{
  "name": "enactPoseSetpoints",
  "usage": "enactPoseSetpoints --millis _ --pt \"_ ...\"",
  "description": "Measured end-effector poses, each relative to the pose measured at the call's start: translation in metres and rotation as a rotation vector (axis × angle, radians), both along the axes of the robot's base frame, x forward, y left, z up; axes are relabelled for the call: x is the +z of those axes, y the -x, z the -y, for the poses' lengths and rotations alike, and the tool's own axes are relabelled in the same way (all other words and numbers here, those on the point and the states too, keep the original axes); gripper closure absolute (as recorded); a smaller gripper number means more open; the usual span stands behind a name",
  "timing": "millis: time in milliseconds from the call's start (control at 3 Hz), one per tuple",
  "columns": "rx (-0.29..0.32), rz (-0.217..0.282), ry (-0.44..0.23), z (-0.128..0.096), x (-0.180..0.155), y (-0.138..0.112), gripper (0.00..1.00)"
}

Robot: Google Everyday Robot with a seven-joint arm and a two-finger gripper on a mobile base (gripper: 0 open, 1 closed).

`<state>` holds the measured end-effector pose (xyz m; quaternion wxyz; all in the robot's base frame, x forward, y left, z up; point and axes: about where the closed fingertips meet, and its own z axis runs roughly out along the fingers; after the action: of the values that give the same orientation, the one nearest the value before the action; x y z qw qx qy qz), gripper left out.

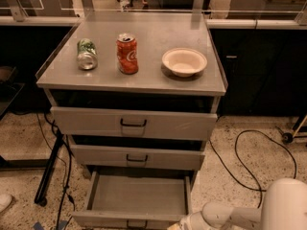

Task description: Close bottom drawer

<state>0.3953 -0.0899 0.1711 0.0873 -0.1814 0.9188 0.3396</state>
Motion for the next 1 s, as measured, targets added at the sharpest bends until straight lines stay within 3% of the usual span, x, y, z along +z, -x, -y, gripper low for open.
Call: enactPoseSetpoints --millis 1000 --pt "0.0 0.0 0.0 -0.0001 0.0 0.0001 0.13"
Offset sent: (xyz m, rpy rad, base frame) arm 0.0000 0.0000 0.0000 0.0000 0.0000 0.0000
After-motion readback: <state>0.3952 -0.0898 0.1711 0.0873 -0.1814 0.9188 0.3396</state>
